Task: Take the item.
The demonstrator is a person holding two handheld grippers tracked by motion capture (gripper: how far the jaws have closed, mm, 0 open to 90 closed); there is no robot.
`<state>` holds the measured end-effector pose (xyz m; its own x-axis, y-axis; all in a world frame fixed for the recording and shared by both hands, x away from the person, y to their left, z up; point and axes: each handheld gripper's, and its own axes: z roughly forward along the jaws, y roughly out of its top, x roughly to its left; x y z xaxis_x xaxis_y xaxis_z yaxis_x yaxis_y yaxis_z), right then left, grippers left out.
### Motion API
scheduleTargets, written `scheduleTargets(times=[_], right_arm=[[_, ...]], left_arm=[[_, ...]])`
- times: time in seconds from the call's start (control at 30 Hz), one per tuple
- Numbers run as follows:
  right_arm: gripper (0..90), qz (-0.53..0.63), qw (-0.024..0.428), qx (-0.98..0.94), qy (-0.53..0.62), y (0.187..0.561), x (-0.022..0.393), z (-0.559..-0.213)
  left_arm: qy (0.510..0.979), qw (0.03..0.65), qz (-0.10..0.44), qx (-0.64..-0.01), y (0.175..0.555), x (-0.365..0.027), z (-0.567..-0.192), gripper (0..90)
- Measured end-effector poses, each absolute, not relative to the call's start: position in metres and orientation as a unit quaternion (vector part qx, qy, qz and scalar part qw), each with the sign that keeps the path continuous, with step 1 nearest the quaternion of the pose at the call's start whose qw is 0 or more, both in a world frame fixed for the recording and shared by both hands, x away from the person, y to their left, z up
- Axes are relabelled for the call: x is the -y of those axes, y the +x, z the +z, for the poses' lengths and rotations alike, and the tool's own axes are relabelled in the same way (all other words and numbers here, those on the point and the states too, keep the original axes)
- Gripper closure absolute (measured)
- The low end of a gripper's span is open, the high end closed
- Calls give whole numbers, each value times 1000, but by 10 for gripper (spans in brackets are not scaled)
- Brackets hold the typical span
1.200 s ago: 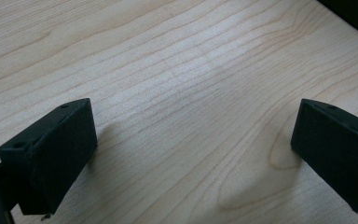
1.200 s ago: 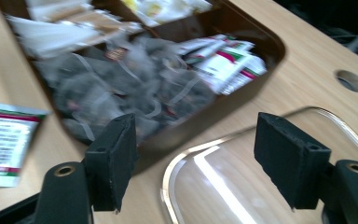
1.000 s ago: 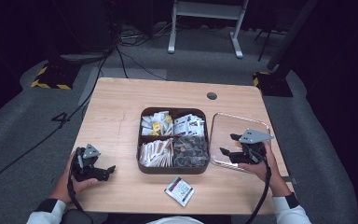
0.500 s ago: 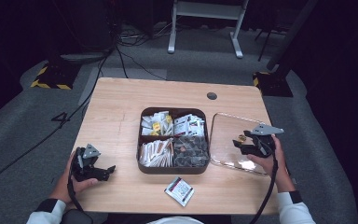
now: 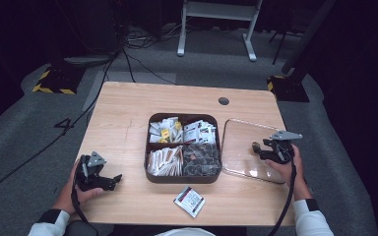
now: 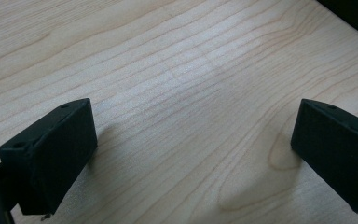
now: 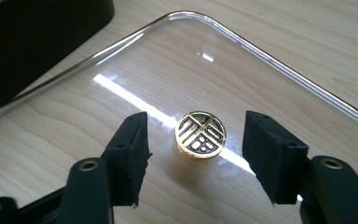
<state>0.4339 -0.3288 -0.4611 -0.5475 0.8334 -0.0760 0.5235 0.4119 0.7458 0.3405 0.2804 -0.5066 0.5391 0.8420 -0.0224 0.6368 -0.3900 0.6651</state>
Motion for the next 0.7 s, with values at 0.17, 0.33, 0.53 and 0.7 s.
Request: scheduleTargets(times=[0.17,0.33,0.53,0.7], right_arm=[[417,339,218,-811,425,439,329,-468],[426,332,209,-811,433,446,330,-477],[443,322,200,-811,446,453,332,-489],[443,333,193,-807,449,457,332,-491]], left_arm=[[819,317,161,-451,341,-280,-507,4],[819,317,161,-450,341,-280,-507,4],[819,317,161,-450,341,-280,-507,4],[819,317,160,-451,341,-280,-507,4]])
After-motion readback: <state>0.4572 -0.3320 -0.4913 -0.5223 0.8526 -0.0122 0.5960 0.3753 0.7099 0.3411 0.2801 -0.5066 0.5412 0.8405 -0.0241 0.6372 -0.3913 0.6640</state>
